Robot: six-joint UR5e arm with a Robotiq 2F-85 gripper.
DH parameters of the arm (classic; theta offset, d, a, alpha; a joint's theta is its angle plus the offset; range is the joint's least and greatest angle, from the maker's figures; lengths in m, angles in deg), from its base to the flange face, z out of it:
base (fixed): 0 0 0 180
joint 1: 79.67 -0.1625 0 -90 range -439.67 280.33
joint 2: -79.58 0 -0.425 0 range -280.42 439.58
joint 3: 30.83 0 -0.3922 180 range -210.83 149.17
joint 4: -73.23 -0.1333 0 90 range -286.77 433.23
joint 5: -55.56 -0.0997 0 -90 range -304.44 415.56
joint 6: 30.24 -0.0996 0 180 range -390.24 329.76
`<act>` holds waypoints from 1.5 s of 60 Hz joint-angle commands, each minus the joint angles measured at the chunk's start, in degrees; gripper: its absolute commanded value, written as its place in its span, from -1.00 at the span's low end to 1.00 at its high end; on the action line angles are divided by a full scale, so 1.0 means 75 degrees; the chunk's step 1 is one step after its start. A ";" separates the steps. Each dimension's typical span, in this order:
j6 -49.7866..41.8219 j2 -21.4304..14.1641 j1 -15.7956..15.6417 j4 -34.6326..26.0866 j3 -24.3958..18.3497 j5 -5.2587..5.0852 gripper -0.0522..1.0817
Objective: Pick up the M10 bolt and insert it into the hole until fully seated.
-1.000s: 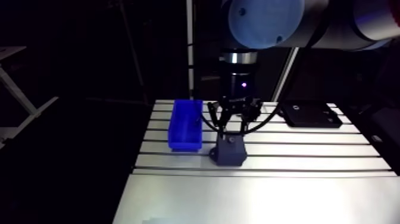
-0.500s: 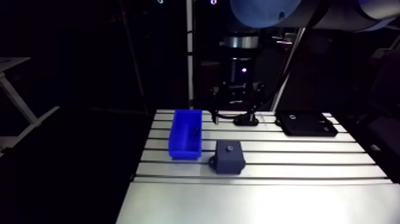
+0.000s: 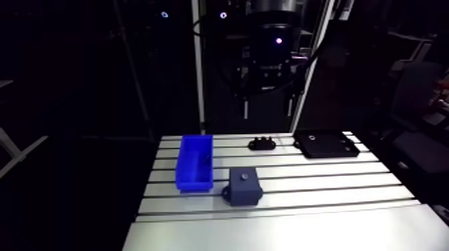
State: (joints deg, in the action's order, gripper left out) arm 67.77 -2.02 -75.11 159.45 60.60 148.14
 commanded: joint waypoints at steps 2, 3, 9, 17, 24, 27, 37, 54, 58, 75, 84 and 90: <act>-0.0033 -0.0571 0.0341 -0.1037 -0.0861 0.0070 -0.90; -0.0022 -0.0674 0.0341 -0.1027 -0.0865 0.0071 -0.90; 0.0004 -0.0848 0.0352 -0.1004 -0.0834 0.0050 -0.90; 0.0004 -0.0926 0.0363 -0.0846 -0.0906 0.0048 -0.90; -0.0008 -0.0938 0.0390 -0.0549 -0.1006 0.0046 -0.90; -0.0008 -0.0938 0.0399 -0.0456 -0.1026 0.0038 -0.90; -0.0086 -0.0917 0.0389 -0.0358 -0.1166 0.0002 -0.90; -0.0113 -0.0800 0.0377 -0.0230 -0.1275 -0.0092 -0.90; -0.0113 -0.0799 0.0377 -0.0207 -0.1254 -0.0092 -0.90; -0.0125 -0.0810 0.0377 -0.0193 -0.1114 -0.0081 -0.90; -0.0125 -0.0798 0.0365 -0.0173 -0.1078 -0.0081 -0.90; -0.0125 -0.0786 0.0353 -0.0100 -0.1053 -0.0104 -0.90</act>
State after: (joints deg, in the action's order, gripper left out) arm 66.84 -8.02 -72.36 158.15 52.32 147.51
